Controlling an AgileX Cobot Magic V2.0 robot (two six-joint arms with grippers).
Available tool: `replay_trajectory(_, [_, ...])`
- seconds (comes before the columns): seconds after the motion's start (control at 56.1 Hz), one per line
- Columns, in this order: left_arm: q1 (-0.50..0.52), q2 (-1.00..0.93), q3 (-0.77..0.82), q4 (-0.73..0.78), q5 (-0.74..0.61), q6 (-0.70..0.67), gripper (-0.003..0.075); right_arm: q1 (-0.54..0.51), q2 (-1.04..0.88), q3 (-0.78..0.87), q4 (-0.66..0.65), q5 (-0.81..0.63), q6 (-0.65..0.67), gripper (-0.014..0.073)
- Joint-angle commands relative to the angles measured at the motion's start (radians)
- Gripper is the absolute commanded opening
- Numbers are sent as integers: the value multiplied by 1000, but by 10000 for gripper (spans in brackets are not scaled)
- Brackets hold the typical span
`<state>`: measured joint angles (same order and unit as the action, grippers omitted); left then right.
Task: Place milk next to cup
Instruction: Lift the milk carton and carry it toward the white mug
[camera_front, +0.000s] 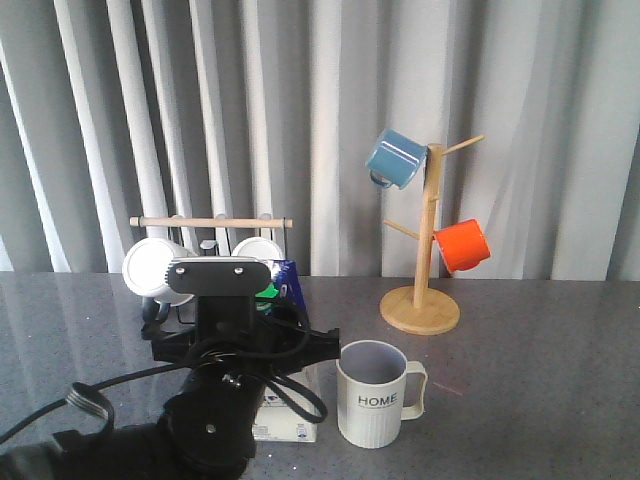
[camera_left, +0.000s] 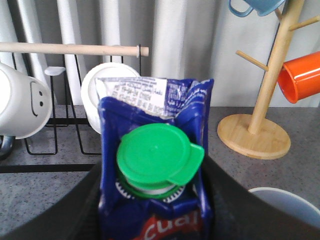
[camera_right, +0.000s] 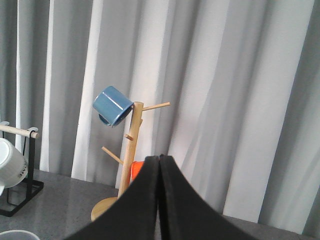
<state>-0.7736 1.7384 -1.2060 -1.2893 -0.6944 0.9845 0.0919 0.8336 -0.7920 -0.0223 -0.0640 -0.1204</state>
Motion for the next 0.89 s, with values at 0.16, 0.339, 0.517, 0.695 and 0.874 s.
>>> replay_trajectory(0.16, [-19,6,-58,36,-62,0,-4,-7,-4,-33,-7,-69,-2,-8])
replay_trajectory(0.339, [-19,30,-58,36,-82,0,0,-7,-4,-33,-7,-69,-2,-8])
replay_trajectory(0.517, [-19,47,-58,37,-91,-1,1,-7,-4,-33,-7,-69,-2,-8])
replay_trajectory(0.695, [-19,72,-91,43,-100,-4,3,-7,-4,-33,-7,-69,-2,-8])
replay_trajectory(0.874, [-19,73,-103,44,-93,-4,3,-7,-4,-33,-7,-69,-2,-8])
